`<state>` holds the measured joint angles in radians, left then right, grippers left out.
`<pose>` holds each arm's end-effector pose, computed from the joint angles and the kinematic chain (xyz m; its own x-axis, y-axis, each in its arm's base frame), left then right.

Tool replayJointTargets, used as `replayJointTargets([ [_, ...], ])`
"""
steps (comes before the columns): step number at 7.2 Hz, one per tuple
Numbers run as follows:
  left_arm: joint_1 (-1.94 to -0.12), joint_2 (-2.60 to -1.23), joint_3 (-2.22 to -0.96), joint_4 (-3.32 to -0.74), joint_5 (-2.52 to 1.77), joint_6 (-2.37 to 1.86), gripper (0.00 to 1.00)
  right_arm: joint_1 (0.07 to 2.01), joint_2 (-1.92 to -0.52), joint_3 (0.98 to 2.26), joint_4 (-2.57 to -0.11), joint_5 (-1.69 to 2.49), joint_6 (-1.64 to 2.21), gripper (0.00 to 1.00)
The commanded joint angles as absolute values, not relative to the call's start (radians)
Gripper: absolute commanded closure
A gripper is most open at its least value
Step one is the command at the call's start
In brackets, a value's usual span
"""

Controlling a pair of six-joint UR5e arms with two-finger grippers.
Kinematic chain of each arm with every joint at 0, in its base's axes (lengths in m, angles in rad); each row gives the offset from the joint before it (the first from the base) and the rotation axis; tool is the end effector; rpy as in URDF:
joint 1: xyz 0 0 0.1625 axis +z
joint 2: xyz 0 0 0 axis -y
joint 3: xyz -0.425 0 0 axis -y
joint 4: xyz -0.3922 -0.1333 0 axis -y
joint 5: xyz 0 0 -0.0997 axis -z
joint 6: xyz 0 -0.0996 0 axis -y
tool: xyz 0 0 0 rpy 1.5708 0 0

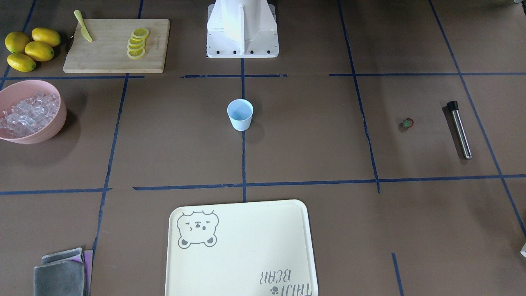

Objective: Mash ice and strawberries in cup

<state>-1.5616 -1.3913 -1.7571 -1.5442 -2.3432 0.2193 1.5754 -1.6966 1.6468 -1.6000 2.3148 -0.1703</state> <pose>-0.0600 -0.4152 0.6513 0.6972 0.2104 -0.6853 -0.1648 0.9774 0.1325 0.0678 -0.4317 0.6846 0.7256 -0.1129 0.6787 0.1201 0.9921 0.0366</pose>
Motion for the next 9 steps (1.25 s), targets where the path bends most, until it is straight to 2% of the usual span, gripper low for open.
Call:
replayJointTargets([
  [1,-1.56,-1.391,-1.758,-1.545,-2.342,0.219,0.0,1.575,-1.697,1.649,-1.601,2.315,-0.17,0.0],
  [3,-1.56,-1.39,-1.756,-1.543,-2.342,0.219,0.0,1.575,-1.694,1.678,-1.597,2.316,-0.17,0.0],
  [6,-1.56,-1.39,-1.756,-1.543,-2.344,0.219,0.0,1.537,-1.695,1.823,-1.565,2.324,-0.042,0.0],
  [9,-1.56,-1.391,-1.756,-1.545,-2.344,0.219,0.0,1.334,-1.689,1.974,-1.562,2.312,0.291,0.01],
])
